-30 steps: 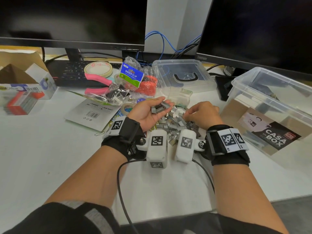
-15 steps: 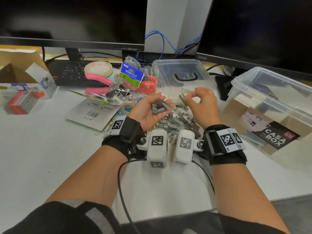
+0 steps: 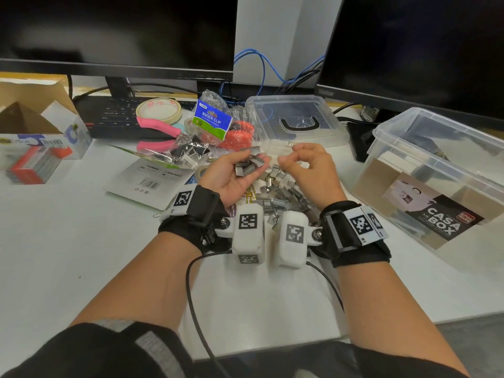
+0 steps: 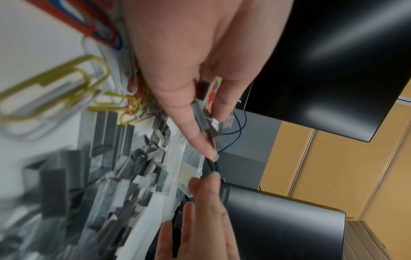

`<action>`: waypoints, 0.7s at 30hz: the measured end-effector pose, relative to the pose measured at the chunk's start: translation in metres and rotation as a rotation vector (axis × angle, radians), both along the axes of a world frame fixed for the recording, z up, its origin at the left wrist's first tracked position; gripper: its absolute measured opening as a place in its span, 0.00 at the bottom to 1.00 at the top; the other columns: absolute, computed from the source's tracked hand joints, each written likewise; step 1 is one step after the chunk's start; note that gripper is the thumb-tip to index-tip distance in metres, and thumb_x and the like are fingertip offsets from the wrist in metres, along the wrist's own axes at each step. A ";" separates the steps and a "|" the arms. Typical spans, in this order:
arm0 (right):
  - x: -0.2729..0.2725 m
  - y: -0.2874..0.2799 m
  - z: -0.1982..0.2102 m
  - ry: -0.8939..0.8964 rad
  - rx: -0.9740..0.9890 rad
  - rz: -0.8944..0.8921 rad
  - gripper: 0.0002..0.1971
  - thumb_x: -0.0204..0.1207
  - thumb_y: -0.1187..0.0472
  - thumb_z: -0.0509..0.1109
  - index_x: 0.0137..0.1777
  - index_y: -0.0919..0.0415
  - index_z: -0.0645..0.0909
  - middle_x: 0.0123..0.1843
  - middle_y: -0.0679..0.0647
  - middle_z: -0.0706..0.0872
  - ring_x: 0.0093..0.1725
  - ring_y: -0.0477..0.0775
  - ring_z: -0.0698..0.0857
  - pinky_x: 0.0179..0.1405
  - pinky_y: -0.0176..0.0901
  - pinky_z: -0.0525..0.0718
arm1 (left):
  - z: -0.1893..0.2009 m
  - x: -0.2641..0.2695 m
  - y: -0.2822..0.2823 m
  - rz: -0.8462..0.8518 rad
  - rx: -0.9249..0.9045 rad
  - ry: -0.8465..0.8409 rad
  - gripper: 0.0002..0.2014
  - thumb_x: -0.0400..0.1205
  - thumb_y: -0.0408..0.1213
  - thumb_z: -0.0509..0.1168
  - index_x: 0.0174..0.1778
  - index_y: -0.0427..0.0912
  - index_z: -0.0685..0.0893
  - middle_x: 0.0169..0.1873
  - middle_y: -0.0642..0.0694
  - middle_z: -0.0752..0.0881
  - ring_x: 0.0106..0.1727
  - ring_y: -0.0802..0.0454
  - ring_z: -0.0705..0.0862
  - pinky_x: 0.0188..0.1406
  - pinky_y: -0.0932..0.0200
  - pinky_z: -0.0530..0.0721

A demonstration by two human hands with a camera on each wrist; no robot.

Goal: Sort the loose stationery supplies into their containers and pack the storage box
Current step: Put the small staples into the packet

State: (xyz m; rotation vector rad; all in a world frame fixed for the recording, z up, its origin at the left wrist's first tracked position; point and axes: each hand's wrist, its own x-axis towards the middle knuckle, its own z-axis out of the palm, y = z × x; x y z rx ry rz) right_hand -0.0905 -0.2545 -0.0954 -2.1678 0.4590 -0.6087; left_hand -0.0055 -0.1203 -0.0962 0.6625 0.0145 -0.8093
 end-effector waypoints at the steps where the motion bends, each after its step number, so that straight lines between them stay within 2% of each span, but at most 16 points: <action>1: -0.001 0.002 0.000 0.048 -0.009 0.029 0.07 0.71 0.54 0.76 0.33 0.47 0.84 0.60 0.48 0.74 0.71 0.55 0.69 0.73 0.51 0.66 | 0.000 0.001 0.001 0.024 0.003 -0.001 0.07 0.84 0.25 0.56 0.46 0.28 0.79 0.34 0.33 0.87 0.33 0.43 0.89 0.34 0.53 0.90; 3: -0.003 0.005 0.001 0.146 -0.079 0.074 0.05 0.67 0.54 0.79 0.36 0.45 0.85 0.66 0.48 0.72 0.76 0.55 0.61 0.77 0.54 0.61 | 0.000 0.001 0.002 0.042 0.014 -0.029 0.07 0.84 0.25 0.56 0.46 0.29 0.79 0.32 0.34 0.87 0.32 0.43 0.89 0.36 0.53 0.90; 6: -0.004 0.007 0.006 0.298 -0.199 0.135 0.06 0.68 0.52 0.77 0.41 0.39 0.85 0.80 0.49 0.62 0.82 0.56 0.45 0.81 0.57 0.45 | 0.000 0.001 0.003 0.037 0.017 -0.045 0.06 0.84 0.25 0.57 0.46 0.29 0.79 0.33 0.34 0.87 0.33 0.43 0.89 0.39 0.53 0.90; 9: -0.004 0.008 0.008 0.386 -0.240 0.207 0.07 0.69 0.51 0.76 0.46 0.37 0.85 0.83 0.49 0.55 0.82 0.57 0.39 0.80 0.57 0.38 | 0.000 0.000 0.003 0.039 0.027 -0.049 0.06 0.84 0.25 0.57 0.49 0.29 0.79 0.36 0.33 0.86 0.34 0.42 0.90 0.38 0.53 0.90; 12: 0.000 0.008 0.006 0.440 -0.300 0.239 0.07 0.69 0.49 0.76 0.43 0.33 0.83 0.84 0.50 0.54 0.82 0.59 0.37 0.80 0.60 0.37 | 0.000 -0.001 0.003 0.024 0.032 -0.044 0.08 0.84 0.26 0.56 0.52 0.29 0.79 0.39 0.34 0.85 0.34 0.42 0.90 0.39 0.52 0.90; 16: 0.006 0.007 0.001 0.470 -0.366 0.228 0.05 0.69 0.47 0.76 0.37 0.34 0.82 0.83 0.50 0.55 0.83 0.59 0.39 0.80 0.61 0.38 | 0.000 -0.001 0.004 -0.002 0.046 -0.047 0.11 0.84 0.25 0.53 0.57 0.31 0.79 0.40 0.35 0.86 0.36 0.43 0.90 0.42 0.52 0.89; 21: 0.008 0.006 -0.002 0.468 -0.364 0.244 0.10 0.68 0.47 0.76 0.31 0.34 0.79 0.82 0.52 0.58 0.83 0.59 0.43 0.80 0.61 0.40 | 0.003 -0.002 0.003 -0.003 0.078 -0.098 0.11 0.82 0.28 0.60 0.59 0.34 0.78 0.40 0.37 0.85 0.41 0.43 0.88 0.46 0.52 0.88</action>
